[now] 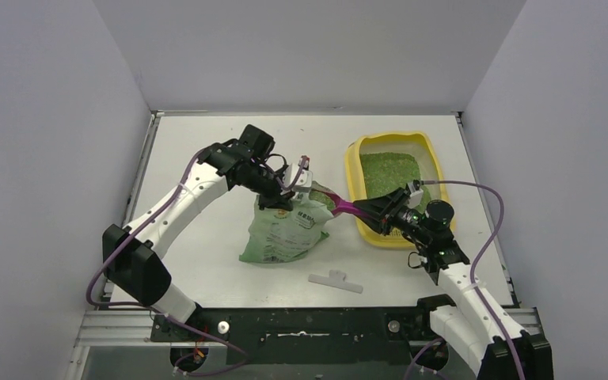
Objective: Fill the litter box with clean litter
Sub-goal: 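Scoop the cat litter from the cat litter bag.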
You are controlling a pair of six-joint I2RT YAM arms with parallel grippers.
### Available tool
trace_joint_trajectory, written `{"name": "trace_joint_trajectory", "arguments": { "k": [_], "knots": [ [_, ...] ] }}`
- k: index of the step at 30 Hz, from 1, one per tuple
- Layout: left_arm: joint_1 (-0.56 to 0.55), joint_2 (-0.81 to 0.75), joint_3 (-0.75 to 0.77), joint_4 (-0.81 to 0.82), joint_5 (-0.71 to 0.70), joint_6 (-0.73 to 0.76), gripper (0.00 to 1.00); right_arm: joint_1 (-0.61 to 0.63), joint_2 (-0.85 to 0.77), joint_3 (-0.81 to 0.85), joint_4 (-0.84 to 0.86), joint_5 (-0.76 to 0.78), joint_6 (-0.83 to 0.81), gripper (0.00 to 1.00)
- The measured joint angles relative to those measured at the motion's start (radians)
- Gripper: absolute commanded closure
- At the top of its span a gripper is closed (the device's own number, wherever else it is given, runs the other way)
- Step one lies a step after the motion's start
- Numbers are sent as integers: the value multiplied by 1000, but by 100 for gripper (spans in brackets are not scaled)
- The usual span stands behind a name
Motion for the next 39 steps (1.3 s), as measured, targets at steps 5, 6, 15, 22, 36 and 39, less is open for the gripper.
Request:
{"name": "trace_joint_trajectory", "arguments": {
  "k": [5,6,15,22,36,39],
  "knots": [
    [-24,19,80,-58,-9,51,100,-16,-85,-11,-39,6,8,100],
    [-29,29,100,-66,-14,62,100,-20,-102,-18,-40,10,11,100],
    [-43,71,172,-72,-38,138,100,-36,-183,-108,-4,42,84,100],
    [-56,-13,-9,52,-44,146,100,-39,-190,-179,76,49,158,100],
    [-53,-27,-26,129,-93,63,100,-45,-176,-176,111,50,171,100],
    [-43,-37,-52,169,-98,47,100,-53,-175,-176,122,50,174,100]
  ]
}}
